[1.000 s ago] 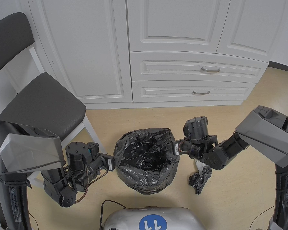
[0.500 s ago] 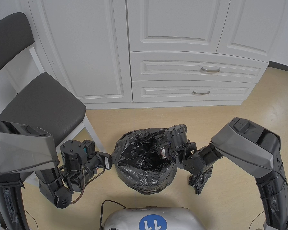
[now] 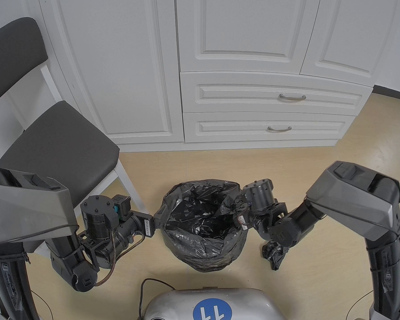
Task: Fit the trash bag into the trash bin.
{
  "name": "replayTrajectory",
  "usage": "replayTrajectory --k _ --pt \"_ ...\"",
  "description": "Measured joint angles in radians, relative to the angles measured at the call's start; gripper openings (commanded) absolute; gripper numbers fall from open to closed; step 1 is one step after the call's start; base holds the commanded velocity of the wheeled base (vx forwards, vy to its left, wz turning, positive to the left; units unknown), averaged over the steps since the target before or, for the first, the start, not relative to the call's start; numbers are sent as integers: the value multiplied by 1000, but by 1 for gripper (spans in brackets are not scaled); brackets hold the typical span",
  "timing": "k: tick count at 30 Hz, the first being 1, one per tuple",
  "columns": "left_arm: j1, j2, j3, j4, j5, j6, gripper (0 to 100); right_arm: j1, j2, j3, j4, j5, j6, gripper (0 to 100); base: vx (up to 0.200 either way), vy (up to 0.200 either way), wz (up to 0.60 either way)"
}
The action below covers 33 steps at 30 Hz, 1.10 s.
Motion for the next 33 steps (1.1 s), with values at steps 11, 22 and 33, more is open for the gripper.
replayTrajectory --k 11,22,33 --pt "-9 -16 21 -1 0 -1 100 -79 -139 150 -37 14 -119 100 0 0 0" --pt "-13 -45 51 0 1 -1 100 -94 -167 163 -62 24 -123 100 0 0 0" --pt "-22 -57 58 -1 2 -1 100 -124 -124 151 -58 76 -125 100 0 0 0"
